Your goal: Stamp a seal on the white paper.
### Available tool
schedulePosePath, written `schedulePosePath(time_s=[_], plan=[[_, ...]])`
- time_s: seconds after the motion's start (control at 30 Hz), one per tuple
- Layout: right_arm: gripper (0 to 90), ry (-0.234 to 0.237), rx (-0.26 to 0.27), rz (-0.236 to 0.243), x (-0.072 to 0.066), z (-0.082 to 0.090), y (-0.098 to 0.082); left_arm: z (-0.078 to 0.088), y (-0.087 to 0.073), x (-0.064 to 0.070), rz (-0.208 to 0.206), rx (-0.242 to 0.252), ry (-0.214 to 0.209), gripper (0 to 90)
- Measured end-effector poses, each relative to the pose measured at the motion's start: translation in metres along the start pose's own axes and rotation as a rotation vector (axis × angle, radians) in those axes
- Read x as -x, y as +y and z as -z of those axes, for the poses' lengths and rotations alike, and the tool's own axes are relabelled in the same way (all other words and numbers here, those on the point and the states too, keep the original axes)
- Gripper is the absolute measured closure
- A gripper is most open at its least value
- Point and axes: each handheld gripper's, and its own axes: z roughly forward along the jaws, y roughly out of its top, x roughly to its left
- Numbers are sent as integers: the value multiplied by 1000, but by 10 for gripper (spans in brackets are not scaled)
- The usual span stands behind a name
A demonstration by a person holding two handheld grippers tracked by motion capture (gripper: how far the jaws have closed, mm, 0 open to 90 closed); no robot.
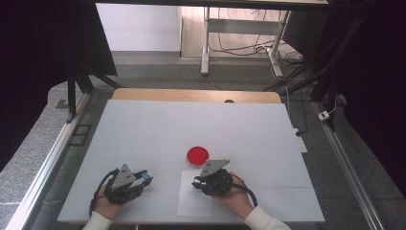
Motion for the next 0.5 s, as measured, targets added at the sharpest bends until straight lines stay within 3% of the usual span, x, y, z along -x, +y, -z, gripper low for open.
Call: schedulePosePath(time_s=[0.5], plan=[[756, -20, -22, -1, -3, -1, 2, 0, 0, 1, 1, 1, 2, 655]])
